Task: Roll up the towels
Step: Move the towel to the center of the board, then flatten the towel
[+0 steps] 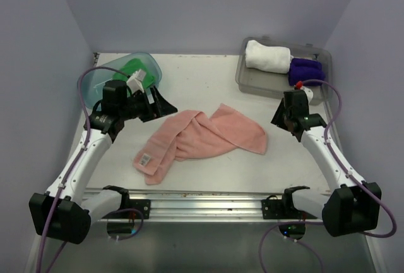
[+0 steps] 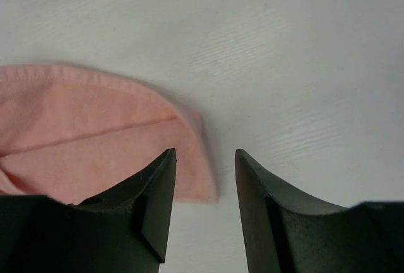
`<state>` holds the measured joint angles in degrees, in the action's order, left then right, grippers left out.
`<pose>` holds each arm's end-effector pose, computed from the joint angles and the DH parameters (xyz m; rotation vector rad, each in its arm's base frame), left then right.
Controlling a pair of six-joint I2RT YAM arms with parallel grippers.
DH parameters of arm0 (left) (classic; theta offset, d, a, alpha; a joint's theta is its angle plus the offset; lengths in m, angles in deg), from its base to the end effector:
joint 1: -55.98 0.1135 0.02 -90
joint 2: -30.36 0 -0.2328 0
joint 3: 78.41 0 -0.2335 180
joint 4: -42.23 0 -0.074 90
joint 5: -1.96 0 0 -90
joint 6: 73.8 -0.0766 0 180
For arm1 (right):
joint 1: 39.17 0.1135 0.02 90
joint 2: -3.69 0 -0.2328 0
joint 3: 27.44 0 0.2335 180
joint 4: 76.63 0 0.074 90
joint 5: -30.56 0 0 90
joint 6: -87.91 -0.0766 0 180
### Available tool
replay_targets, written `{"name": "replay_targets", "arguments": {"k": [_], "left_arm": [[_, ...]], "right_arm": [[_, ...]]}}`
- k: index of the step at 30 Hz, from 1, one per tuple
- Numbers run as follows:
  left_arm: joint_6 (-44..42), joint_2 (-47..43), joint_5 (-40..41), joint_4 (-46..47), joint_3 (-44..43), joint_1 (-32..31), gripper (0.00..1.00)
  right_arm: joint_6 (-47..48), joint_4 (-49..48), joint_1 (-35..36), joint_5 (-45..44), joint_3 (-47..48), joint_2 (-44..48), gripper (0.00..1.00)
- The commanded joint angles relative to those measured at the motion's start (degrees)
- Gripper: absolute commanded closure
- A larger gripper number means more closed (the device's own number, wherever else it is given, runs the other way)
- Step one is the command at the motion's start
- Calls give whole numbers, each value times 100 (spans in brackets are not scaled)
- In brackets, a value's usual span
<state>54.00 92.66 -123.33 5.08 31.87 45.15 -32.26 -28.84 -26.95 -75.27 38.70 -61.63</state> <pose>0.2489 -0.0927 0.2821 -0.1157 2.1911 -1.1412 0.2557 0.0340 0.2204 0.4933 2.2987 0.0303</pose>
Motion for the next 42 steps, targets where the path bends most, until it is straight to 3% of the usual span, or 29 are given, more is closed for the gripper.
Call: {"name": "replay_targets", "arguments": {"k": [1, 5, 8, 11, 16, 20, 24, 27, 28, 29, 31, 32, 37, 40, 42], "left_arm": [[-543, -131, 740, -416, -651, -33, 19], [-573, -51, 1927, -1629, -486, -33, 40], [-204, -375, 2559, -2105, 146, -33, 43], [340, -727, 3270, -2518, 718, -42, 39], [1394, -1018, 3502, -2801, 1448, -42, 39], [1625, -861, 3889, -2767, 1712, -60, 23], [1476, -229, 3556, -2065, 2088, -68, 20], [1379, 264, 3257, -1510, 2196, -77, 36], [1327, 352, 3256, -1431, 2161, -77, 47], [1283, 466, 3256, -1378, 2039, -77, 66], [1239, 537, 3300, -1395, 1854, -77, 84], [1204, 581, 3344, -1447, 1653, -77, 98], [1019, 669, 3493, -1702, 1133, -77, 100], [931, 695, 3502, -1808, 887, -68, 100], [844, 704, 3511, -1825, 720, -68, 100]], "right_arm": [[125, -21, -335, 282, 245, 19, 53], [135, 66, -326, 721, 150, 37, 53], [73, 67, -309, 1126, -149, 89, 53], [-6, -39, -248, 1415, -448, 142, 53], [-32, -65, 77, 1452, -528, -199, 50], [-15, -196, 104, 1548, -501, -560, 37], [-6, -320, 104, 1566, -440, -999, 30], [-59, -346, 113, 1698, -457, -1307, 30], [-111, -451, 104, 1759, -553, -1343, 30], [-129, -574, 113, 1785, -650, -1404, 30], [-199, -619, 113, 1751, -712, -1457, 30], [-208, -619, 113, 1690, -747, -1466, 30], [-305, -899, 113, 1478, -1019, -1536, 40], [-384, -1084, 131, 1426, -1186, -1685, 56], [-402, -1207, 122, 1329, -1266, -1765, 76]]}}
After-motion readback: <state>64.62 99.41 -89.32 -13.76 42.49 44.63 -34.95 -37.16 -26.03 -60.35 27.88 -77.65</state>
